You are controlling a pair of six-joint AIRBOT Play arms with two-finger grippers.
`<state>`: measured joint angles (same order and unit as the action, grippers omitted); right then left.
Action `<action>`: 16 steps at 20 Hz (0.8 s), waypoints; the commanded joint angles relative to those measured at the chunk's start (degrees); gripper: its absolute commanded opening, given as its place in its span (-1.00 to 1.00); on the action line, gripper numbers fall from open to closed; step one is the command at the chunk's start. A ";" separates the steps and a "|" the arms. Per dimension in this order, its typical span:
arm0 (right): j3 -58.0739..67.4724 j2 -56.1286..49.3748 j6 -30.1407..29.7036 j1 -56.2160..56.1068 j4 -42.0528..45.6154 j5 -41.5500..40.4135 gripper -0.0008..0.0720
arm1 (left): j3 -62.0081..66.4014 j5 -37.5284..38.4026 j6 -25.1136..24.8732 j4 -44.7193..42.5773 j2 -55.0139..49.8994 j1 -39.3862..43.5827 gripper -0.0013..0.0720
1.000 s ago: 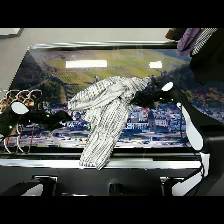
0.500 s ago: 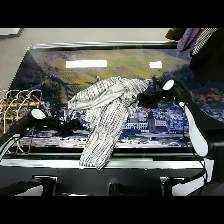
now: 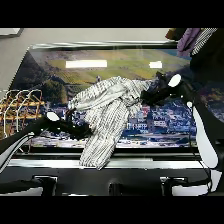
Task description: Fold the clothes and pants, and hang the long-sleeved shirts on hangers.
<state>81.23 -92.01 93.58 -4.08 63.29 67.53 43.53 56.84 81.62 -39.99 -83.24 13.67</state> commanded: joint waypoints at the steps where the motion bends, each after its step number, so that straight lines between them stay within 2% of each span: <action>1: 0.13 2.29 1.09 -0.04 0.26 -0.37 -0.90 | 1.49 0.09 -1.75 3.52 -0.35 0.57 -0.89; 3: 1.88 4.96 1.66 0.00 3.04 -2.10 -0.90 | 7.37 0.74 -1.44 3.58 0.76 -2.27 -0.89; 6: 10.91 10.23 5.53 0.00 15.15 -2.62 -0.90 | 24.70 2.84 -0.55 3.04 4.59 -8.07 -0.89; 11: 24.90 22.45 6.97 0.00 24.00 -2.97 -0.90 | 57.64 2.91 14.03 -12.13 12.20 -14.82 -0.89; 13: 27.15 28.85 8.15 0.00 28.61 -3.02 -0.90 | 65.83 2.91 17.86 -18.78 16.22 -15.96 -0.89; 16: 27.21 38.69 13.38 0.00 36.41 -2.40 -0.90 | 69.79 2.93 24.09 -30.45 24.72 -16.15 -0.89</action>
<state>106.65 -61.58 102.85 -4.10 91.42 64.95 106.21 60.01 98.15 -57.91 -65.34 -1.39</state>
